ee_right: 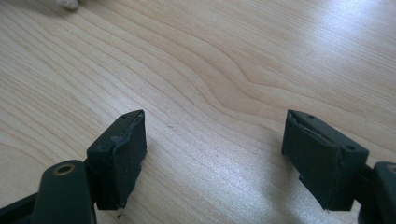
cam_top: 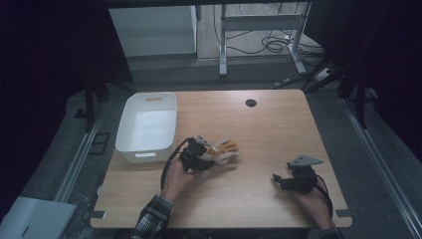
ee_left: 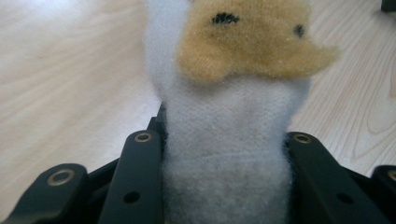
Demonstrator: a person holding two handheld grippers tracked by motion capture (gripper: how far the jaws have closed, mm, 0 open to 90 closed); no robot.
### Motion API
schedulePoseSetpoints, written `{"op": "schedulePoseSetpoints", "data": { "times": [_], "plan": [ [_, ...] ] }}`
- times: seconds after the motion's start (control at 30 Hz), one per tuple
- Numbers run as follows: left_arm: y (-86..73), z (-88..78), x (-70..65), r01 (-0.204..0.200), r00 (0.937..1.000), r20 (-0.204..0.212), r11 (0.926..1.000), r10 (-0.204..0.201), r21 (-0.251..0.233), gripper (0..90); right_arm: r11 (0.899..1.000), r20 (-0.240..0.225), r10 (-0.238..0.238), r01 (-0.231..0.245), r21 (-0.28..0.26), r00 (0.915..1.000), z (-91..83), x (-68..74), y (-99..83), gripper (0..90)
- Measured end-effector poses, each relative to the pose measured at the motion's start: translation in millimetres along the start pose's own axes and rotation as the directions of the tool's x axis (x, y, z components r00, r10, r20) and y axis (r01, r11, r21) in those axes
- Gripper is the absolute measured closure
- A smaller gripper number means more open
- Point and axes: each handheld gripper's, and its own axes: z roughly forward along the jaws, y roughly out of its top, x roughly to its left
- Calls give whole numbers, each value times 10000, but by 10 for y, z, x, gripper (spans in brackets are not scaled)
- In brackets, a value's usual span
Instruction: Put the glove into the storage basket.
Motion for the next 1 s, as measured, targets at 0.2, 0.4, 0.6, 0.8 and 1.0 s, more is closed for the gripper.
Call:
{"op": "schedulePoseSetpoints", "data": {
  "times": [0.2, 0.4, 0.6, 0.8, 1.0],
  "plan": [
    [127, -179, 100, 212, 9994, -258, 9996, -217, -208, 634, 10000, 1, -22, 22, -13, 10000, 1, -2, 0, 222],
    [246, -336, 214, 434, 9982, -407, 9984, -449, -364, 637, 10000, -1, -38, 38, -21, 10000, 2, -2, 0, 223],
    [338, -499, 351, 575, 9959, -674, 9974, -604, -441, 641, 10000, -2, -34, 34, -19, 10000, 1, -2, 0, 223],
    [406, -724, 527, 945, 9877, -1184, 9930, -1025, -711, 645, 10000, -5, -35, 35, -50, 10000, 4, -3, -1, 223],
    [394, -973, 781, 1474, 9705, -1757, 9830, -1651, -1096, 648, 10000, -8, -35, 35, -52, 10000, 4, -3, -1, 223]
  ]
}}
